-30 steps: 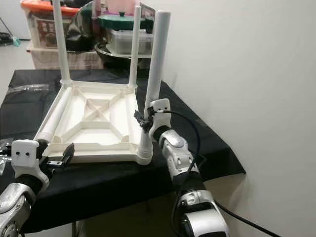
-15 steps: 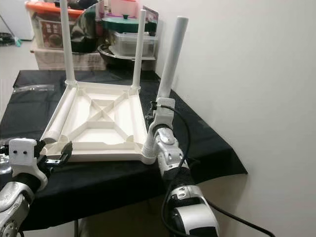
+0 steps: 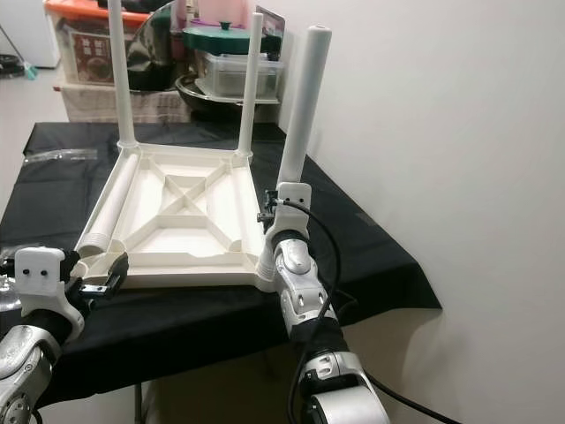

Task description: Building children table

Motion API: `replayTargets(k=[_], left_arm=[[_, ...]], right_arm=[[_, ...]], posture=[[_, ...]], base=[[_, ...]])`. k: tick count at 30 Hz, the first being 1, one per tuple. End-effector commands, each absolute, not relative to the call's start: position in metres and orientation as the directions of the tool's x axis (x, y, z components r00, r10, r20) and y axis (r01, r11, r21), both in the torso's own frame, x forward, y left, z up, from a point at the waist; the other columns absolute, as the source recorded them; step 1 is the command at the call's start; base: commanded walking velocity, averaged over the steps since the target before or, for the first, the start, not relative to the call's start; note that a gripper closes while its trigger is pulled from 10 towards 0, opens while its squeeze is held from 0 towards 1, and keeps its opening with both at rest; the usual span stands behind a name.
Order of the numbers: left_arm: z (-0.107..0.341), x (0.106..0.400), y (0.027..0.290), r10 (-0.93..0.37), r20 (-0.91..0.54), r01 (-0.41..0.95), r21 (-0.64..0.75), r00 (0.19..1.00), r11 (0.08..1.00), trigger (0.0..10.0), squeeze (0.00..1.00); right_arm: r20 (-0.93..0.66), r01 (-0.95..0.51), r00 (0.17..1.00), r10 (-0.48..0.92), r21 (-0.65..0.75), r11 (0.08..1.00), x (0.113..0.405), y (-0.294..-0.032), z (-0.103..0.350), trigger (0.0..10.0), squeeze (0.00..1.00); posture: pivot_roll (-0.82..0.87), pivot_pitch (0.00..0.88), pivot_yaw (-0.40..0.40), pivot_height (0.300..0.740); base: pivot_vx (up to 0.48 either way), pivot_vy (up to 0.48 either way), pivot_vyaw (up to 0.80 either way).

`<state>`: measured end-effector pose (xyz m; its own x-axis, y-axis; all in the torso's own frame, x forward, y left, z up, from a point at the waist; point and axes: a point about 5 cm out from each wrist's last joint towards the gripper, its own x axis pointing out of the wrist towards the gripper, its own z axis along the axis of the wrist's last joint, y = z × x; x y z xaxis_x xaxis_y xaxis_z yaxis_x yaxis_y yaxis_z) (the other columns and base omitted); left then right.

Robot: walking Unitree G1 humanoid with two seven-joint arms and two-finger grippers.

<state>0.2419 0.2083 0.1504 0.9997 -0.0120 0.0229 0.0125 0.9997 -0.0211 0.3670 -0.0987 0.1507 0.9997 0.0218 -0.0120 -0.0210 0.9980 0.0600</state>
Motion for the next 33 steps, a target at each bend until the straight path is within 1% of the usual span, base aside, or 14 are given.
replayTargets(k=[1, 8, 12, 20, 26, 33], left_arm=[[0.149, 0.243, 0.206, -0.015, 0.021, 0.016, -0.016, 1.000, 1.000, 10.0, 0.00], [0.149, 0.244, 0.206, -0.019, 0.021, 0.019, -0.016, 1.000, 1.000, 10.0, 0.00], [0.150, 0.244, 0.208, -0.017, 0.020, 0.017, -0.009, 1.000, 1.000, 10.0, 0.00], [0.150, 0.244, 0.208, -0.017, 0.021, 0.017, -0.008, 1.000, 1.000, 10.0, 0.00], [0.150, 0.245, 0.208, -0.019, 0.022, 0.020, -0.007, 1.000, 1.000, 10.0, 0.00], [0.149, 0.246, 0.208, -0.024, 0.022, 0.024, -0.005, 0.999, 1.000, 10.0, 0.00]], right_arm=[[-0.163, 0.050, 0.985, -0.051, -0.011, 0.999, 0.359, -0.116, 0.115, 10.0, 0.00], [-0.183, 0.049, 0.982, -0.053, -0.027, 0.998, 0.358, -0.109, 0.112, 10.0, 0.00], [-0.223, 0.066, 0.972, -0.079, -0.067, 0.996, 0.357, -0.108, 0.106, 10.0, 0.00], [-0.248, 0.060, 0.966, -0.067, -0.038, 0.998, 0.355, -0.102, 0.103, 10.0, 0.00], [-0.242, 0.050, 0.969, -0.056, -0.029, 0.998, 0.357, -0.103, 0.106, 10.0, 0.00], [-0.261, 0.084, 0.963, -0.069, 0.049, 0.995, 0.358, -0.107, 0.106, 10.0, 0.00]], posture=[[0.10, 0.000, -0.121, 0.740], [0.10, 0.000, -0.120, 0.740], [0.11, 0.000, -0.121, 0.740], [0.11, 0.000, -0.121, 0.740], [0.11, 0.000, -0.119, 0.740], [0.10, 0.000, -0.116, 0.740]], base=[[0.000, 0.000, 0.00], [0.000, 0.000, 0.00], [0.000, 0.000, 0.00], [0.000, 0.000, 0.00], [0.000, 0.000, 0.00], [0.000, 0.000, 0.00]])
